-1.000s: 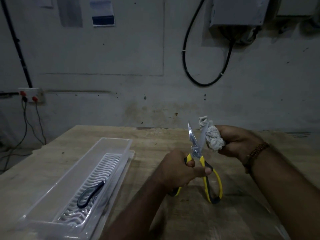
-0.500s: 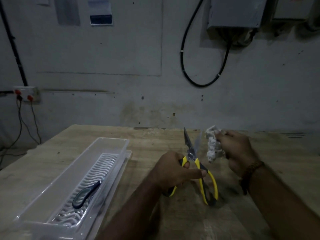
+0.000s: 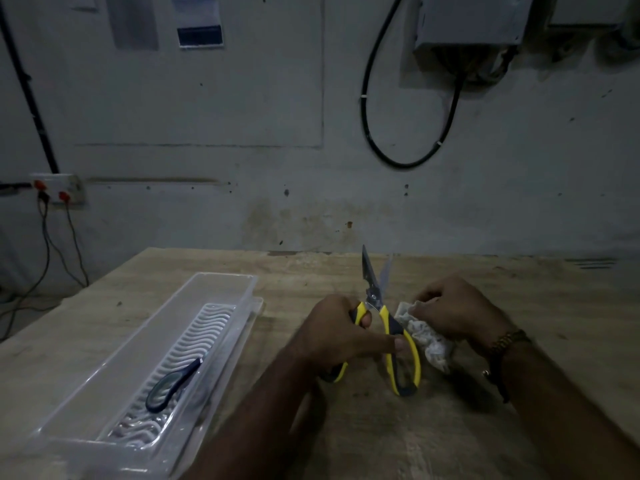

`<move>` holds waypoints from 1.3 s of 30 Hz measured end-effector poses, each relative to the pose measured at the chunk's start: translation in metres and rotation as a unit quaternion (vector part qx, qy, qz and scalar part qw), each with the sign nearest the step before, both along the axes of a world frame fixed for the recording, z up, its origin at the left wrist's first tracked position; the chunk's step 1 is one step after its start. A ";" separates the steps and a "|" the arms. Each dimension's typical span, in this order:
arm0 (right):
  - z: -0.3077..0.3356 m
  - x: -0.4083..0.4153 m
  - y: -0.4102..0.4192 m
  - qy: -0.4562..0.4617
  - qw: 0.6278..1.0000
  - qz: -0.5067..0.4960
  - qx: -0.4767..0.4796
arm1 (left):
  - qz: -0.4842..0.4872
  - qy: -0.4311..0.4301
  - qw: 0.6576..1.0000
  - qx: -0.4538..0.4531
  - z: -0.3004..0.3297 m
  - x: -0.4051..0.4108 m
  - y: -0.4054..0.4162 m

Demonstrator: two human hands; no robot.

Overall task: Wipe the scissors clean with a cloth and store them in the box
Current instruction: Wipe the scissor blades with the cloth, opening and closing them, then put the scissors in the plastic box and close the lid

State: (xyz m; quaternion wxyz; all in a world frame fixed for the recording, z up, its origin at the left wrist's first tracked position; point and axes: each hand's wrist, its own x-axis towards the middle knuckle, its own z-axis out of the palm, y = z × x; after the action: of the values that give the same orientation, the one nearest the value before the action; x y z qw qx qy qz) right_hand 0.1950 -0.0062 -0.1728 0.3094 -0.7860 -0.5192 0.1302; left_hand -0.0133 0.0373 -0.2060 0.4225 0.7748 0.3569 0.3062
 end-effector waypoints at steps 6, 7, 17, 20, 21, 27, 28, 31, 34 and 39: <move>0.008 -0.017 -0.011 -0.092 0.995 -0.037 -0.012 | 0.027 -0.005 1.000 -0.007 -0.002 -0.001 0.002; 0.008 -0.019 -0.013 -0.101 0.993 -0.055 0.014 | 0.028 -0.010 0.999 -0.012 -0.002 -0.001 0.002; 0.006 -0.050 -0.030 -0.064 0.994 0.039 0.081 | 0.042 -0.036 0.998 -0.043 0.006 -0.003 -0.004; -0.002 -0.057 -0.037 -0.030 0.996 0.062 0.063 | 0.072 -0.043 0.995 -0.055 0.007 -0.003 -0.004; -0.003 -0.059 -0.038 -0.029 0.996 0.065 0.062 | 0.076 -0.043 0.994 -0.059 0.007 -0.004 -0.005; -0.001 -0.067 -0.040 -0.022 0.997 0.040 0.056 | 0.108 0.025 0.994 0.012 0.014 -0.007 -0.018; 0.001 -0.068 -0.041 -0.022 0.998 0.038 0.054 | 0.114 0.045 0.992 0.027 0.016 -0.007 -0.021; 0.008 -0.070 -0.043 0.010 0.998 0.036 0.055 | 0.115 0.088 0.988 0.060 0.027 -0.007 -0.030; 0.015 -0.068 -0.045 0.110 0.991 0.044 0.065 | 0.101 0.106 0.985 0.095 0.037 -0.009 -0.036; 0.031 -0.081 -0.056 0.218 0.971 0.086 0.043 | 0.072 0.080 0.993 0.056 0.051 -0.026 -0.052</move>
State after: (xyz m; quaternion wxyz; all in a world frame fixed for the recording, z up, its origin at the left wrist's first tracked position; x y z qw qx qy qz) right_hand 0.1138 -0.0622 -0.1421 0.4362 -0.6769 -0.5100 0.3025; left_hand -0.0397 -0.0144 -0.1549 0.3248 0.7917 0.4270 0.2922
